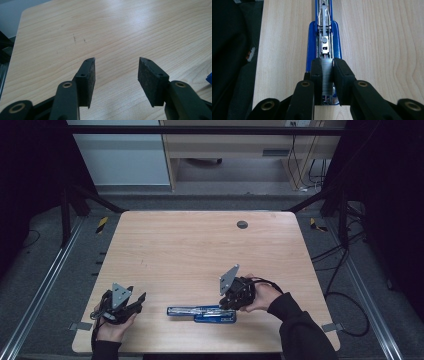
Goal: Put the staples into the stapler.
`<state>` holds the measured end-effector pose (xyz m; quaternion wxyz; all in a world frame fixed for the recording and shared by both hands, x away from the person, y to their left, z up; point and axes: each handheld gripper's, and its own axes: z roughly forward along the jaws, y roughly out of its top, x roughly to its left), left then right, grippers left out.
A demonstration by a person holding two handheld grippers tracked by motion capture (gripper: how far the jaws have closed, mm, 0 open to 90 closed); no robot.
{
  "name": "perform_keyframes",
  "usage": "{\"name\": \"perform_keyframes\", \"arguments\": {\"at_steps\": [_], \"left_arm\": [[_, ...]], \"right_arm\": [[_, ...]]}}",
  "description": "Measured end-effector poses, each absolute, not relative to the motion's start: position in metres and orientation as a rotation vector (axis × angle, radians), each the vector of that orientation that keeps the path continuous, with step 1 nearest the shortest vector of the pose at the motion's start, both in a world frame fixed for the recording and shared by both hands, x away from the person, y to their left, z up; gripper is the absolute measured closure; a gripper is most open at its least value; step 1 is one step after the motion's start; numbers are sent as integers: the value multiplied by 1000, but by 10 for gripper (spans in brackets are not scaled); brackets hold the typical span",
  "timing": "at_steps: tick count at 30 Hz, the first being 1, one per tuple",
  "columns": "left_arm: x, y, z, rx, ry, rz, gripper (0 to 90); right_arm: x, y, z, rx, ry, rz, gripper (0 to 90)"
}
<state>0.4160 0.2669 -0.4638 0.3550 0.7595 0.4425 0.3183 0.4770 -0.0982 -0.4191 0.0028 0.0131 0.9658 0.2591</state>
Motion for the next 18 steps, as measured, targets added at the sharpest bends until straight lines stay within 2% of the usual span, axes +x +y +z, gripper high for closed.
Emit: {"name": "perform_keyframes", "arguments": {"at_steps": [18], "left_arm": [[416,267,-464,1965,1144,826,481]], "right_arm": [[478,-98,-430,28,3049,755,783]]}}
